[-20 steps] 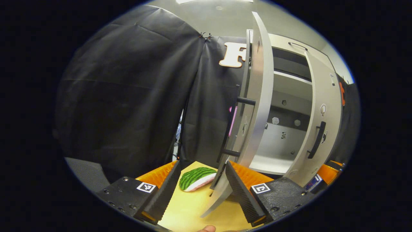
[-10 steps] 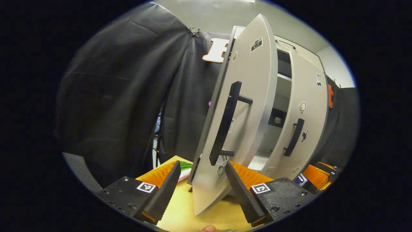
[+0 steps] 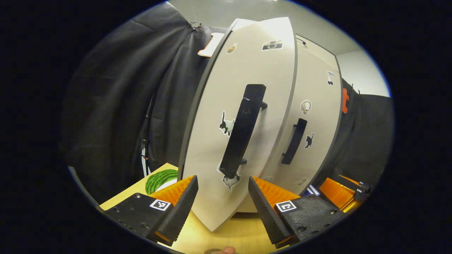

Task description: Grasp the bottle in the cabinet with the left hand and place it on the coaster, then close the right door with the right hand and the left door with the left hand.

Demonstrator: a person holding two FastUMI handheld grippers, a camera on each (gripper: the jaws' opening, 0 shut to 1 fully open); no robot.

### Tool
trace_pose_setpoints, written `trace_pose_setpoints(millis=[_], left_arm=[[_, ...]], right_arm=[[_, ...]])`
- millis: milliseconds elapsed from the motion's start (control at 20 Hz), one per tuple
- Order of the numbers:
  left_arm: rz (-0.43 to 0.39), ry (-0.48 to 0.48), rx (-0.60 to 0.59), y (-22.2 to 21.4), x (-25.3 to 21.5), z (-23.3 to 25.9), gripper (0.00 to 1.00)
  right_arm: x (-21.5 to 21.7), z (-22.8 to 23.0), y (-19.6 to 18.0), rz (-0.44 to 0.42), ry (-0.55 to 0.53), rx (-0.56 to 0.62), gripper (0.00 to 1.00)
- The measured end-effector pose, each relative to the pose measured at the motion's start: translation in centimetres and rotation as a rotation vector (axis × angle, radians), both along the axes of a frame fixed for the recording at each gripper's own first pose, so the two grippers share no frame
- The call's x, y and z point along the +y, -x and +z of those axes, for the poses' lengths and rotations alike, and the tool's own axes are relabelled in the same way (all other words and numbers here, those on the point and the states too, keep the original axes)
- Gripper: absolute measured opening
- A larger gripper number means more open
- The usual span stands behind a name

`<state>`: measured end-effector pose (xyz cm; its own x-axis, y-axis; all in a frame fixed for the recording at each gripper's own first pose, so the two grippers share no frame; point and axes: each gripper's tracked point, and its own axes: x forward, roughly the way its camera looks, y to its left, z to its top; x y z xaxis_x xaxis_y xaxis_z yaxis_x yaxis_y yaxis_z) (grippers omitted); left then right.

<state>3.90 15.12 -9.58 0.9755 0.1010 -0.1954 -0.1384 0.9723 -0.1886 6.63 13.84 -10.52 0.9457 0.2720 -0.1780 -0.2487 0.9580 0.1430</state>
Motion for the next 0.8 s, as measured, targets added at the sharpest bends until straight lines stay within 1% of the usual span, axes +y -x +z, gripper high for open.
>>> trace_pose_setpoints(millis=[50, 200, 500, 800], left_arm=[[-0.010, -0.006, 0.007, -0.2, -0.7, -0.1, 0.93], [-0.026, -0.013, 0.020, 0.0, -0.7, -0.4, 0.93], [-0.044, -0.034, 0.040, -0.3, -2.3, -0.6, 0.93], [-0.059, -0.064, 0.022, -0.5, -4.0, 1.0, 0.93]], right_arm=[[-0.2, -0.1, 0.0, -0.005, 0.002, 0.001, 0.97], [-0.9, -0.3, 0.0, -0.017, 0.005, 0.006, 0.97], [-1.8, -0.6, 0.0, -0.027, 0.008, 0.011, 0.98], [-3.4, 0.2, -0.3, -0.047, 0.028, -0.009, 0.97]])
